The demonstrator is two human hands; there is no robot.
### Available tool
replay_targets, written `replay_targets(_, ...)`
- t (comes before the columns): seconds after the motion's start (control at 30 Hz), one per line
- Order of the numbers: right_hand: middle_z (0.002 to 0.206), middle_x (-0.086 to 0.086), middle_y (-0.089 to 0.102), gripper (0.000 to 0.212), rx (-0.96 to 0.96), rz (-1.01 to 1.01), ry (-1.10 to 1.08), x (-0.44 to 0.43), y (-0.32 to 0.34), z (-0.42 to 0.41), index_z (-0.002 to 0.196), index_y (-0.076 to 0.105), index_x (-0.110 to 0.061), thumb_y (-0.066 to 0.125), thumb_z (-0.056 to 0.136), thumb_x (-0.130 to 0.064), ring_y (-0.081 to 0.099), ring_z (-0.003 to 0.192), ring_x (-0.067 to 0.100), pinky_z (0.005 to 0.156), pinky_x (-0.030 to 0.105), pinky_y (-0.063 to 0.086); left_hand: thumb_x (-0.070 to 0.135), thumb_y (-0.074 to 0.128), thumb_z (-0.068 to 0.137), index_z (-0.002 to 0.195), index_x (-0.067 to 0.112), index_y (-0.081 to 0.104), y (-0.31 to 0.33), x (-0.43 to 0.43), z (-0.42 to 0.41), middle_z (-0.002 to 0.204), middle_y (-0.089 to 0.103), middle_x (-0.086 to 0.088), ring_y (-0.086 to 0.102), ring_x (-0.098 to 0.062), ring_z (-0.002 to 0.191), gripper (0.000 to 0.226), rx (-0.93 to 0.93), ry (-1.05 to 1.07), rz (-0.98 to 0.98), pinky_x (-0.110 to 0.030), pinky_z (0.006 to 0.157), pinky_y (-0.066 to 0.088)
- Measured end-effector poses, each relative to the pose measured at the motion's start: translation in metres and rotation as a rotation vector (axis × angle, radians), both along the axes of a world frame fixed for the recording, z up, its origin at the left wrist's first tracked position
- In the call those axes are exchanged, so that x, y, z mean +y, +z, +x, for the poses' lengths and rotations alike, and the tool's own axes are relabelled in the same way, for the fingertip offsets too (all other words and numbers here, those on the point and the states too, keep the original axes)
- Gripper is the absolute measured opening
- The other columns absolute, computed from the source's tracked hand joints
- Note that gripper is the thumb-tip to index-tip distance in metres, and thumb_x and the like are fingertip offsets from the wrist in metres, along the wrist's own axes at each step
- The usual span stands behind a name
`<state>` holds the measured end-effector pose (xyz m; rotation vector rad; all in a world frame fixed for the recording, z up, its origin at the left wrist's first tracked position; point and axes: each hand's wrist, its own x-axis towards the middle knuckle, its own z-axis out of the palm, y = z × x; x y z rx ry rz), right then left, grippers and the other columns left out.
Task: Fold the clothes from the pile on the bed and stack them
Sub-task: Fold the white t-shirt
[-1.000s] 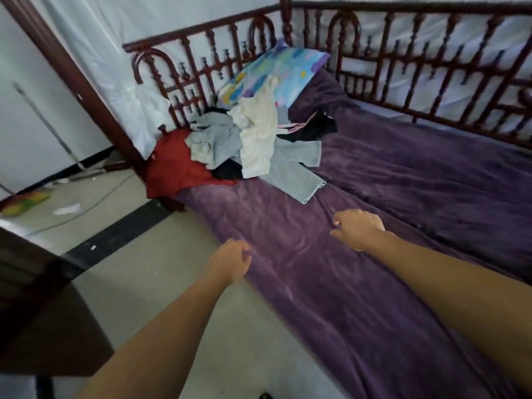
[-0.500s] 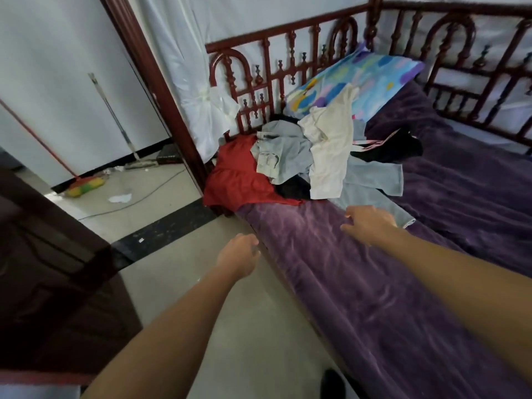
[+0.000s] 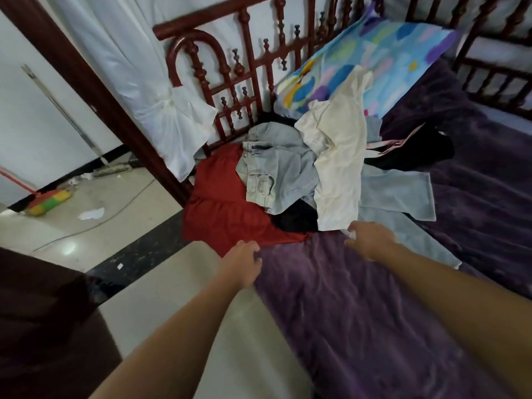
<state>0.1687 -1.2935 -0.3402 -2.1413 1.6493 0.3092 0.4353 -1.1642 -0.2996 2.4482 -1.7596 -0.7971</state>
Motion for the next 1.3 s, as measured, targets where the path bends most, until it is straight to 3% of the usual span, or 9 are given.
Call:
replay_targets(0.27,0.134,0.003,0.055,0.046,0.022,0.094,-0.152,-0.091,-0.032,0.016,0.134,0.049,-0.026,0.055,0.092,-0.044,0.052,0.121,0.025,0.093,0.035,0.042,0.024,0.053,0.092,0.125,0.016,0.054,-0.06,-0.128,0.016,0.121,0.049,-0.008,0.05,-0.026,0.113,0.034,0.011,-0.116,-0.006,-0.038,0.094,0.044)
replay_targets(0.47,0.122,0.005,0.063,0.047,0.032,0.163,-0.28,-0.181,-0.07,0.036,0.131,0.051,-0.023,0.059,0.089,-0.043,0.057,0.112,0.026,0.091,0.036,0.047,0.026,0.05,0.093,0.13,0.013,0.05,-0.121,-0.257,0.041,0.128,0.046,-0.015,0.044,-0.032,0.118,0.039,-0.098,-0.241,-0.186,-0.042,0.095,0.041)
replay_targets(0.67,0.122,0.008,0.063,0.051,-0.211,0.091,-0.539,-0.301,-0.115,0.09,0.131,0.051,-0.019,0.063,0.087,-0.044,0.053,0.119,0.029,0.099,0.037,0.042,0.047,0.042,0.095,0.148,0.03,0.02,-0.188,-0.338,0.082,0.153,0.019,-0.019,0.014,-0.042,0.141,0.06,-0.261,-0.303,-0.113,-0.06,0.109,0.018)
replay_targets(0.8,0.125,0.011,0.059,0.07,-0.468,0.015,-0.76,-0.35,-0.145,0.131,0.137,0.041,-0.011,0.064,0.085,-0.051,0.053,0.119,0.03,0.095,0.036,0.042,0.046,0.051,0.088,0.15,0.031,0.002,-0.232,-0.353,0.098,0.155,0.006,-0.022,0.012,-0.045,0.141,0.08,-0.342,-0.409,-0.018,-0.062,0.109,0.017)
replay_targets(0.87,0.112,0.008,0.06,0.065,-0.494,0.049,-0.871,-0.361,-0.163,0.141,0.126,0.05,-0.008,0.068,0.081,-0.052,0.057,0.106,0.028,0.082,0.034,0.047,0.041,0.053,0.086,0.152,0.029,0.005,-0.244,-0.359,0.099,0.154,0.01,-0.024,0.017,-0.046,0.139,0.082,-0.352,-0.423,-0.034,-0.062,0.107,0.018)
replay_targets(0.93,0.086,0.003,0.058,0.027,-0.487,0.042,-0.94,-0.365,-0.177,0.141,0.097,0.06,-0.012,0.067,0.084,-0.035,0.059,0.086,0.027,0.061,0.027,0.043,0.039,0.05,0.087,0.152,0.03,0.007,-0.251,-0.364,0.099,0.154,0.012,-0.026,0.019,-0.047,0.137,0.079,-0.359,-0.421,-0.029,-0.061,0.106,0.018)
replay_targets(1.0,0.077,0.002,0.056,0.005,-0.502,0.005,-1.039,-0.364,-0.178,0.133,0.088,0.06,-0.018,0.056,0.086,-0.016,0.056,0.074,0.025,0.049,0.021,0.036,0.04,0.048,0.088,0.151,0.031,0.005,-0.251,-0.366,0.098,0.154,0.012,-0.025,0.018,-0.047,0.137,0.077,-0.359,-0.42,0.001,-0.06,0.107,0.017)
replay_targets(1.13,0.086,0.005,0.058,0.021,-0.531,-0.104,-1.158,-0.347,-0.157,0.104,0.096,0.063,-0.012,0.044,0.088,-0.007,0.055,0.072,0.024,0.05,0.021,0.04,0.045,0.048,0.088,0.15,0.035,0.004,-0.236,-0.372,0.097,0.155,0.009,-0.019,0.014,-0.042,0.14,0.077,-0.304,-0.41,0.122,-0.06,0.109,0.015)
replay_targets(1.3,0.087,0.005,0.056,0.032,-0.55,-0.193,-1.069,-0.302,-0.116,0.058,0.102,0.063,-0.015,0.038,0.088,-0.002,0.053,0.077,0.022,0.062,0.027,0.042,0.033,0.05,0.088,0.13,0.021,0.049,-0.188,-0.38,0.071,0.129,0.045,-0.011,0.04,-0.033,0.122,0.044,-0.218,-0.264,-0.011,-0.051,0.102,0.032)
